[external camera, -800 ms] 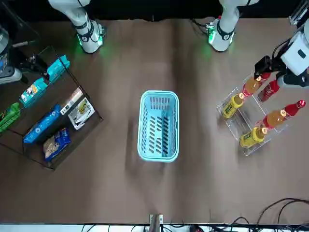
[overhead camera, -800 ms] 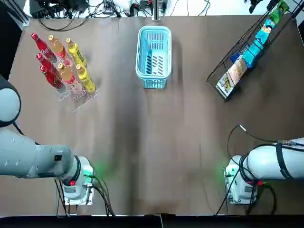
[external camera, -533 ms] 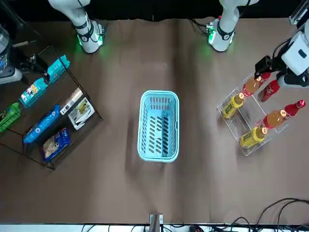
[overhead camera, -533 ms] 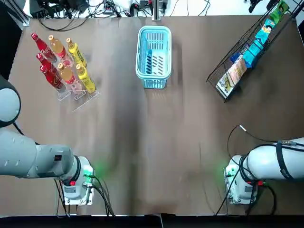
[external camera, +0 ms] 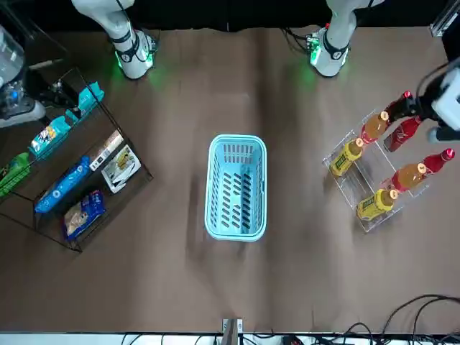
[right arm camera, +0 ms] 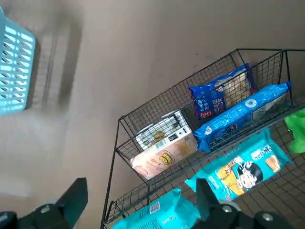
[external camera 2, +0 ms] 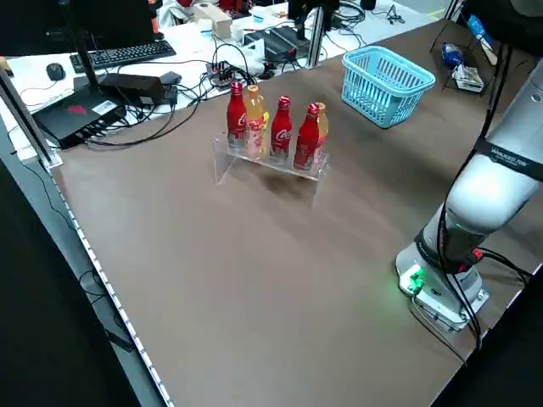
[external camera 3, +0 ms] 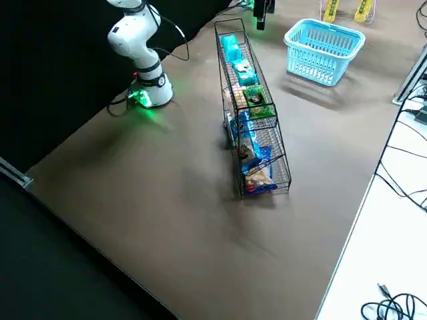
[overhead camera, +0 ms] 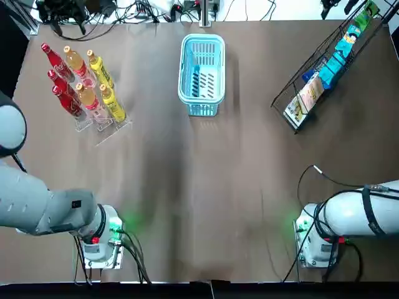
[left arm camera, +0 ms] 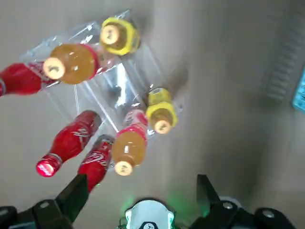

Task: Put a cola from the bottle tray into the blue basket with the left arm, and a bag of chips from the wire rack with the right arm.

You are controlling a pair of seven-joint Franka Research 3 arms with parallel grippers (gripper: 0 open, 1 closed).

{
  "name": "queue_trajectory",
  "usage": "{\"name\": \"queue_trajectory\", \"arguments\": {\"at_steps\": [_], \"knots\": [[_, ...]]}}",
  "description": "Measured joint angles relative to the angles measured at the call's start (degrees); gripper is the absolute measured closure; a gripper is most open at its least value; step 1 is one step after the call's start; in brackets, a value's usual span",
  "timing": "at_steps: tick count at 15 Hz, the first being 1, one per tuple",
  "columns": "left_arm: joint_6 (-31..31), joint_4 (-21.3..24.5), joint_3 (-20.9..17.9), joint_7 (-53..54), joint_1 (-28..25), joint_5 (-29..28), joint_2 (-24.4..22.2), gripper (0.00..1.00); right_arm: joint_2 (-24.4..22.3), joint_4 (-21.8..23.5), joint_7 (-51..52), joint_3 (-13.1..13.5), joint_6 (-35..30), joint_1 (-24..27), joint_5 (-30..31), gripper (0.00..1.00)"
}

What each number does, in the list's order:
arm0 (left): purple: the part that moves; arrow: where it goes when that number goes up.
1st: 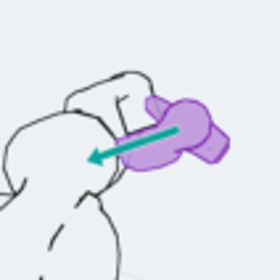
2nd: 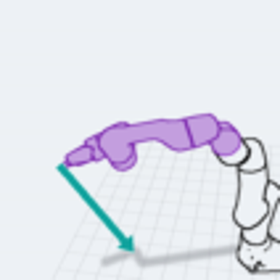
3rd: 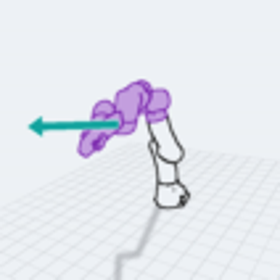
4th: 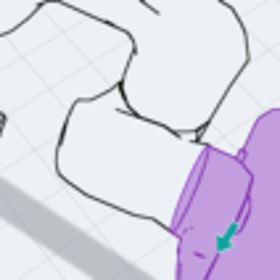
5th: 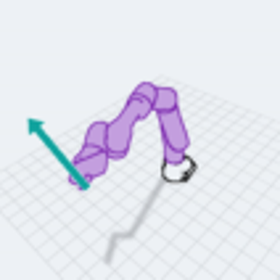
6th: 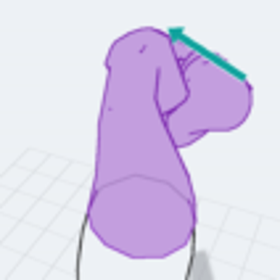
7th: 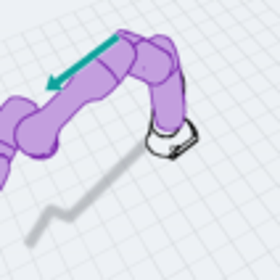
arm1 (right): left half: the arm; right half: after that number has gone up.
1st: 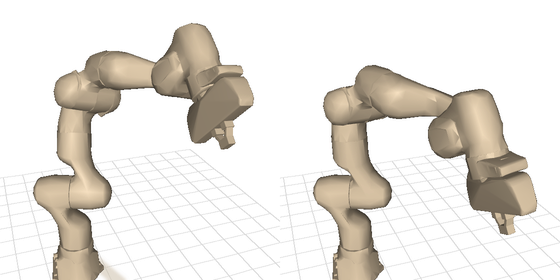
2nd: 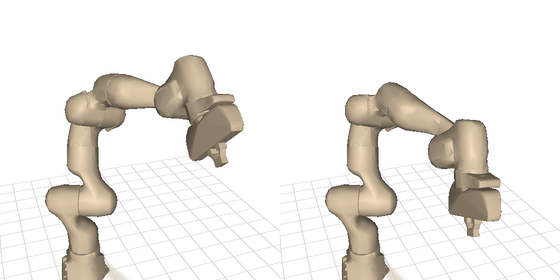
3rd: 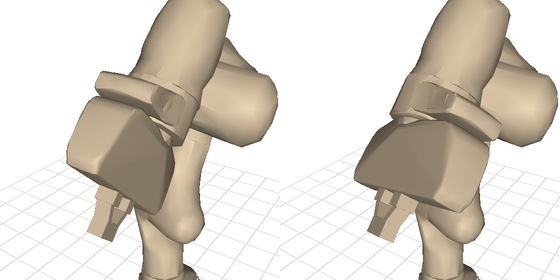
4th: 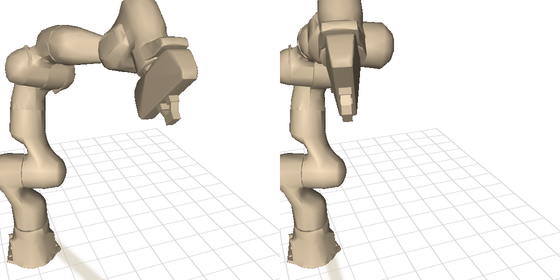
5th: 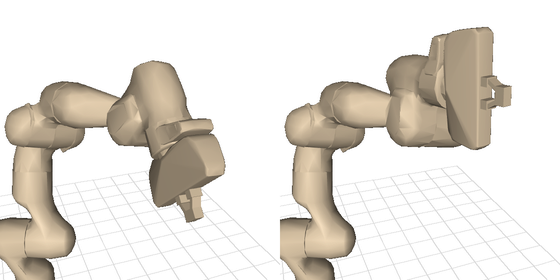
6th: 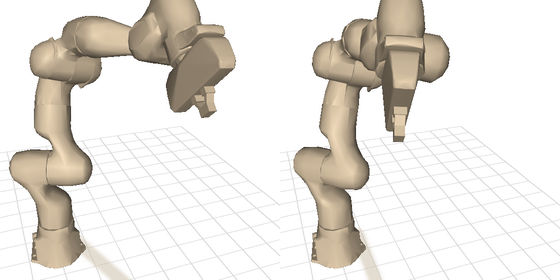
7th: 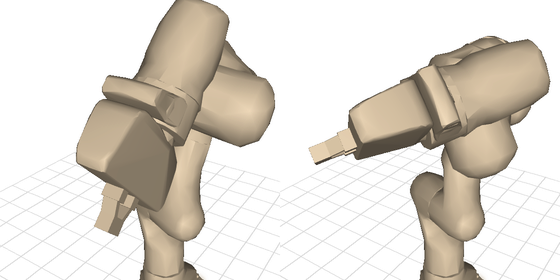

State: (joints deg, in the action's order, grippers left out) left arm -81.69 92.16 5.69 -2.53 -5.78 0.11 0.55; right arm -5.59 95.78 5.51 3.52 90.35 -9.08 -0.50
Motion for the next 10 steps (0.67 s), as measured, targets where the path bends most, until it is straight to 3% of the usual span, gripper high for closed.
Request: {"name": "queue_trajectory", "arguments": {"at_steps": [5,8,10], "knots": [[-9.7,7.4,-0.2,0.6,-8.3,-1.6,1.4,0.00,3.9,0.2,-0.5,0.7,1.1,0.7,1.5,0.00],[-15.7,14.4,-0.2,1.6,-11.3,-1.7,-1.3,0.00,4.9,0.2,0.4,1.4,1.1,4.5,1.5,0.02],[-19.0,19.4,-0.2,2.3,-12.5,-1.7,-4.0,0.00,4.9,0.1,5.1,1.5,1.0,5.9,1.6,0.09]]}}
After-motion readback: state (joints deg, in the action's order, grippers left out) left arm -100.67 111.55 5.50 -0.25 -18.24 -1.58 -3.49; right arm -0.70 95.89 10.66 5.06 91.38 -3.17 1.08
